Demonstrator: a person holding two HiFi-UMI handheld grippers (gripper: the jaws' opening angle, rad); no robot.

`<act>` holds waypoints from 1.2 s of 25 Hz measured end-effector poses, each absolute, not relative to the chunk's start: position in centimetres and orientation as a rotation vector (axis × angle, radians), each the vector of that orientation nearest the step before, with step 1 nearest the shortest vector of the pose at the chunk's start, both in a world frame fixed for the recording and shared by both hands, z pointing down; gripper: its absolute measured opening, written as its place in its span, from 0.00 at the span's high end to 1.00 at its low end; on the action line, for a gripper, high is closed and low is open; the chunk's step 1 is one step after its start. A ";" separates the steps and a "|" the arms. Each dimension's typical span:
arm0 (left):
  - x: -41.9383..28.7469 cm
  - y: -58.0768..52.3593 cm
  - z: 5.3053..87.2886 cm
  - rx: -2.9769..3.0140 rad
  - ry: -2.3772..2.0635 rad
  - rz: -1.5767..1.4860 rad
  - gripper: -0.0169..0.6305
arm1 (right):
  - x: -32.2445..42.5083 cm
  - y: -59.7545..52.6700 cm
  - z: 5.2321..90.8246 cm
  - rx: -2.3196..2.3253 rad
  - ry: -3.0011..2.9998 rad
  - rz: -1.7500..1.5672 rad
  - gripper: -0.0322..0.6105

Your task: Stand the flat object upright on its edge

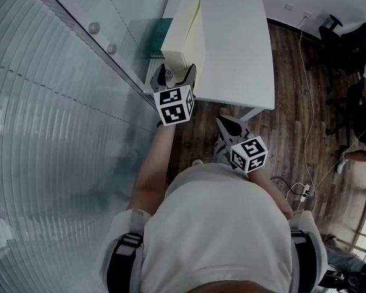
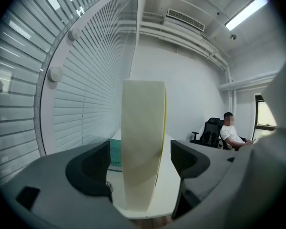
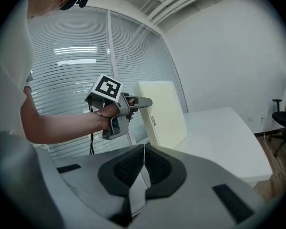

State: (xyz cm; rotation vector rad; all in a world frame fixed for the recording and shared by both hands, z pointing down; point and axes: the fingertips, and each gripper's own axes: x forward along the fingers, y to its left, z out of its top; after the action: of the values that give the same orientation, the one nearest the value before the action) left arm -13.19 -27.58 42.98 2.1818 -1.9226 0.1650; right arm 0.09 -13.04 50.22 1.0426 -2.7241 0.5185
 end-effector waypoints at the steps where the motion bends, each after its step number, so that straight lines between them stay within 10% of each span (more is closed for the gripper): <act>1: -13.1 -27.2 42.9 2.183 -1.918 0.161 0.40 | 0.0 -13.0 50.2 1.040 -2.726 0.518 0.92; 12: -13.6 -22.4 43.1 2.170 -1.889 0.139 0.41 | -1.1 -13.0 50.3 1.022 -2.739 0.516 0.92; 15: -14.3 -20.9 43.6 2.128 -1.931 0.130 0.73 | -1.2 -13.2 50.2 1.023 -2.740 0.515 0.92; 19: -15.3 -19.2 44.4 2.066 -1.982 0.113 0.87 | -1.4 -13.3 50.1 1.019 -2.746 0.512 0.92; 30: -16.2 -16.0 46.6 2.017 -1.970 0.145 0.94 | -1.4 -13.8 49.7 1.029 -2.756 0.496 0.92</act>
State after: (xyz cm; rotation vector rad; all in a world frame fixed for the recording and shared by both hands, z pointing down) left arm -16.24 -16.00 46.57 2.0168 -1.9702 0.1453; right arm -1.35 -13.85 49.70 1.0292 -2.7556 0.4958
